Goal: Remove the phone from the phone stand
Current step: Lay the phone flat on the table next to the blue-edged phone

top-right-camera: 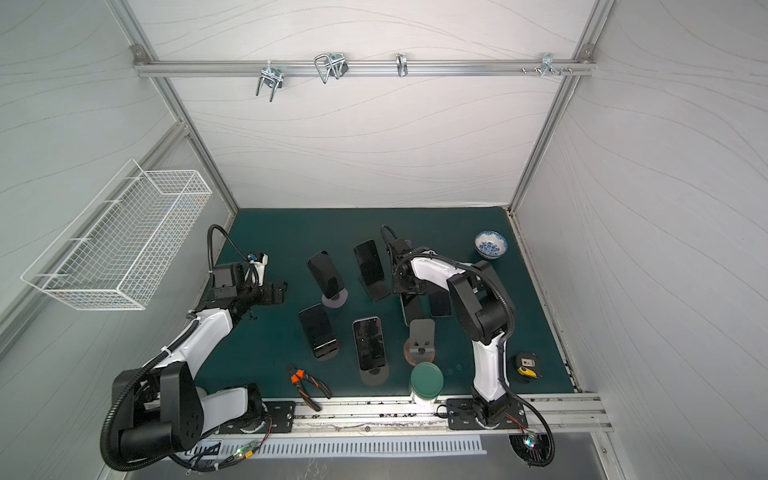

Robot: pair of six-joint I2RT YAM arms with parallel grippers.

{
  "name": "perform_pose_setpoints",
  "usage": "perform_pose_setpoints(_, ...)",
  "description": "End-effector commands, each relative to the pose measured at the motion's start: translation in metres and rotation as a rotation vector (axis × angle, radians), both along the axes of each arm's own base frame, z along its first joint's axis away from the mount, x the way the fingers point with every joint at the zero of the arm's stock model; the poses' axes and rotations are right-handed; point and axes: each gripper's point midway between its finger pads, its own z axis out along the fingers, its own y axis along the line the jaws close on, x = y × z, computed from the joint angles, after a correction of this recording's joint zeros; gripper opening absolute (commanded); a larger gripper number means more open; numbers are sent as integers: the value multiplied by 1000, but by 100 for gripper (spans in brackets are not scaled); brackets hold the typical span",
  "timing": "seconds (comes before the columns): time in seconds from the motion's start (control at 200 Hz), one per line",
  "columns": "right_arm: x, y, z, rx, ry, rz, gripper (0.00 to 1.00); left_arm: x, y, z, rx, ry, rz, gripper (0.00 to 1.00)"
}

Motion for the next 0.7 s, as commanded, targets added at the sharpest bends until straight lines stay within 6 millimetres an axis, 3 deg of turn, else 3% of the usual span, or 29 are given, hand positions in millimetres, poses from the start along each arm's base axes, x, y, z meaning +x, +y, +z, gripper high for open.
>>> perform_pose_setpoints(0.0,-8,-4,-30,-13,76,-3,66,8,1,17,11,-58,-11,100)
perform_pose_setpoints(0.695,-17,-15,-45,-7,116,-26,69,8,-1,17,10,-58,-22,99)
